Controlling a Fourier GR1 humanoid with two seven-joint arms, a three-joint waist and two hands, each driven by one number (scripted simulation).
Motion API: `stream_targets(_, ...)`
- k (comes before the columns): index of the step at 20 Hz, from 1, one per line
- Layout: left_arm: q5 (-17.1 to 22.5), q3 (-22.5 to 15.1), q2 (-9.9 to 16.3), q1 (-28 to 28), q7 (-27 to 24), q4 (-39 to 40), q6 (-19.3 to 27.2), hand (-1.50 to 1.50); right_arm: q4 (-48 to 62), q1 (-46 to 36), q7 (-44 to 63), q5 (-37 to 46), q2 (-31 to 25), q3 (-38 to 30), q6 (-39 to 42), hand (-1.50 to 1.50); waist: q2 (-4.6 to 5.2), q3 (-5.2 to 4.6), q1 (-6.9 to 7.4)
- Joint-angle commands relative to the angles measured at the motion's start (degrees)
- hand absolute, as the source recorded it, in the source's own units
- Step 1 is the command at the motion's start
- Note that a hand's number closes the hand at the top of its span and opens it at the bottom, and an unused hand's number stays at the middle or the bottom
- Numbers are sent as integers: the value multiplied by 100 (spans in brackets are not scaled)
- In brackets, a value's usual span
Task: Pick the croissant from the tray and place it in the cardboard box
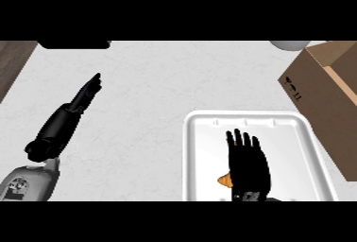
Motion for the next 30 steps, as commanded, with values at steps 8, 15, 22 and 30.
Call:
stream_targets(8, -350, 235, -307, -84, 83, 13, -217, 0, 876, -13, -930, -17, -95, -504, -519, -150, 1, 0, 4)
stream_targets(15, -205, 409, -215, -111, 390, -205, -493, 0, 764, -268, -1554, 441, -390, -259, -959, 150, -4, 0, 9)
stream_targets(22, -371, 339, -400, -474, -6, 408, -446, 0, 2646, -1998, -2415, -352, 97, -1647, -1644, 150, 83, 9, 155)
stream_targets(30, -203, 489, -259, -510, -192, 510, -711, 0, 4792, -3760, -3636, -559, -391, -2767, -2957, 150, 116, 7, 239)
